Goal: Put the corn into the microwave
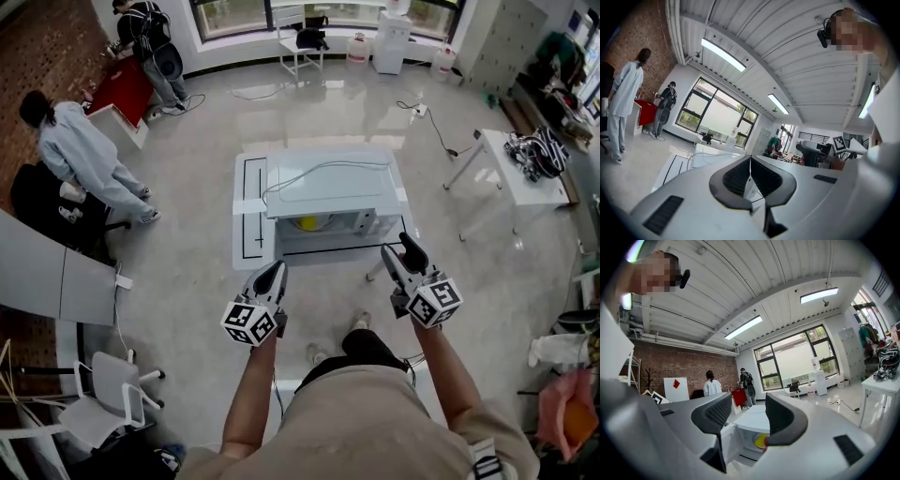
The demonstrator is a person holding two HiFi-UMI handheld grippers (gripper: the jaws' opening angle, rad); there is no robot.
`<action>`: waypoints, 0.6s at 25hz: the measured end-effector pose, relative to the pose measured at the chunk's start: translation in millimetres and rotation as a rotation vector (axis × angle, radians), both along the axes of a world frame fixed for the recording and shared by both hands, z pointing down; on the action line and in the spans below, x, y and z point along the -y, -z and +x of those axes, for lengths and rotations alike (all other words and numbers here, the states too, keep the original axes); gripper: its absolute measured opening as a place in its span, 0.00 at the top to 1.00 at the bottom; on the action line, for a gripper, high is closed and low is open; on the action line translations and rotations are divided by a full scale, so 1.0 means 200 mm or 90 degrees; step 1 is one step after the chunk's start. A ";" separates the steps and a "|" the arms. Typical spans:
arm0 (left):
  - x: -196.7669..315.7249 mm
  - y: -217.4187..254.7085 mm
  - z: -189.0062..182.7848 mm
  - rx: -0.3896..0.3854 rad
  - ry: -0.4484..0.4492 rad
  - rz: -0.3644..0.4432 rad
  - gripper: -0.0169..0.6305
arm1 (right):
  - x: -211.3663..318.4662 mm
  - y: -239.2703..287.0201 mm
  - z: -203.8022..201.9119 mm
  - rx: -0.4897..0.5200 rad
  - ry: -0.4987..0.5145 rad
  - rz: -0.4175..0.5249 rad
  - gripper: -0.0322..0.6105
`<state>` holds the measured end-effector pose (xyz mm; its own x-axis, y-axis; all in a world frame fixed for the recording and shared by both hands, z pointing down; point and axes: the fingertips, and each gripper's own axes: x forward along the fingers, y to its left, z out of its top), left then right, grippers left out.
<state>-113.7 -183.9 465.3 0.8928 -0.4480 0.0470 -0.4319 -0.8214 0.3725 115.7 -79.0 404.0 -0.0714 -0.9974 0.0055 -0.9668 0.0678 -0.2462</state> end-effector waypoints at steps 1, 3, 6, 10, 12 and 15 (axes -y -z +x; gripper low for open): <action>-0.01 0.00 0.00 -0.001 -0.003 0.000 0.96 | -0.02 -0.01 0.00 0.001 0.002 -0.002 0.59; -0.04 0.00 0.00 0.003 -0.009 0.007 0.96 | -0.05 -0.05 -0.01 0.009 0.010 -0.004 0.59; -0.07 0.00 0.00 0.017 -0.018 0.022 0.96 | -0.09 -0.09 -0.02 0.019 0.018 -0.006 0.59; -0.10 -0.04 0.00 0.033 -0.019 0.024 0.96 | -0.11 -0.15 -0.01 0.023 0.023 -0.010 0.59; -0.12 -0.05 0.00 0.040 -0.015 0.024 0.96 | -0.12 -0.18 0.00 0.011 0.027 -0.011 0.59; -0.13 -0.04 -0.01 0.043 -0.007 0.025 0.96 | -0.12 -0.22 0.01 -0.009 0.024 -0.017 0.59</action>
<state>-116.7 -157.1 473.9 0.8931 -0.4408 0.0897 -0.4456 -0.8396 0.3107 117.5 -54.4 447.3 -0.1092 -0.9934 0.0337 -0.9672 0.0984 -0.2341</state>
